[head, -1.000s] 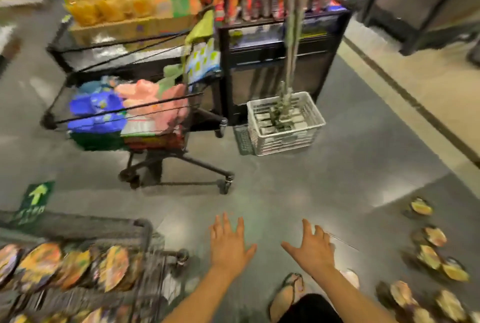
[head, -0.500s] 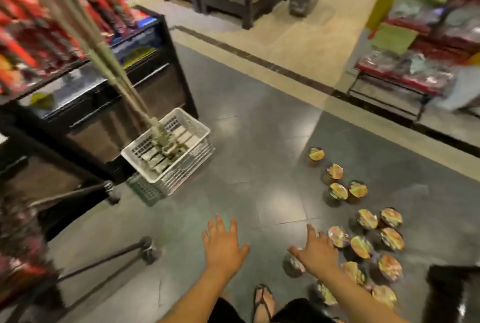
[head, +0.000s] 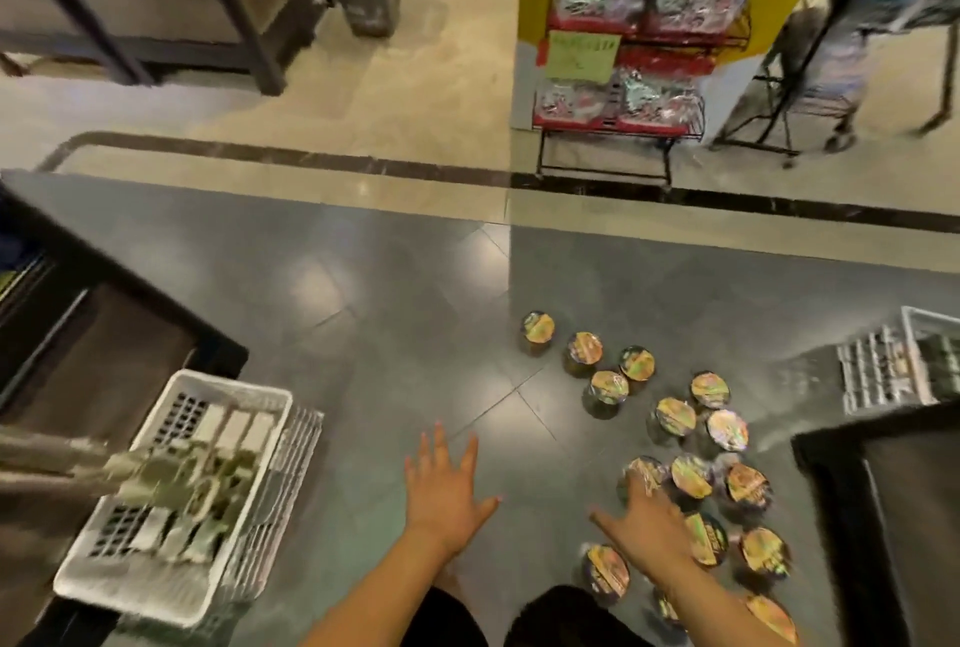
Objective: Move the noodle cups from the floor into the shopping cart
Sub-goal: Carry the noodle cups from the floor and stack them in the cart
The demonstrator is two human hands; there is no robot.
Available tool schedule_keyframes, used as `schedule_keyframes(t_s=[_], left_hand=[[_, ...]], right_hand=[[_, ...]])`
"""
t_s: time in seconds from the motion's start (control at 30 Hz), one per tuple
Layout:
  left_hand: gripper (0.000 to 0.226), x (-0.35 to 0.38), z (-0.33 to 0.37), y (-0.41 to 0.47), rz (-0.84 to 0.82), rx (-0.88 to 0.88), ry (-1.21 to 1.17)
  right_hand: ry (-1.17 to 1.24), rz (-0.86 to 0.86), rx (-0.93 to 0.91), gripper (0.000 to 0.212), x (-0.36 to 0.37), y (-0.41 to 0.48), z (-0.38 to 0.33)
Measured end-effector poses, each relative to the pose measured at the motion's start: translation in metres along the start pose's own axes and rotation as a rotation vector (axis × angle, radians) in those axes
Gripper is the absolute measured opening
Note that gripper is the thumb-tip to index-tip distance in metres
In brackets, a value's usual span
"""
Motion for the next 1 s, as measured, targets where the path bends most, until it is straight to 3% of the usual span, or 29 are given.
schedule_keyframes(t_s=[0.23, 0.43, 0.8, 1.0], left_hand=[[0.087, -0.065, 0.01, 0.098, -0.04, 0.151, 0.152], [0.089, -0.078, 0.086, 0.161, -0.065, 0.225, 0.217], [0.085, -0.078, 0.197, 0.288, -0.175, 0.115, 0.251], [0.085, -0.05, 0.217, 0.379, -0.121, 0.031, 0.164]], right_hand=[[0.197, 0.099, 0.125, 0.089, -0.043, 0.05, -0.042], [0.234, 0.088, 0.231, 0.092, -0.08, 0.092, -0.008], [0.028, -0.07, 0.211, 0.086, -0.143, 0.263, 0.064], [0.007, -0.09, 0.165, 0.082, -0.12, 0.372, 0.076]])
Point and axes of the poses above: each hand's wrist, its own y-axis towards the middle knuckle, its own x-axis out of the palm, z = x × y, the point moved 8 cm from there along y, towards the middle knuckle, and after that the axes turned 11 degrees about -x, right-handed, at the moved point
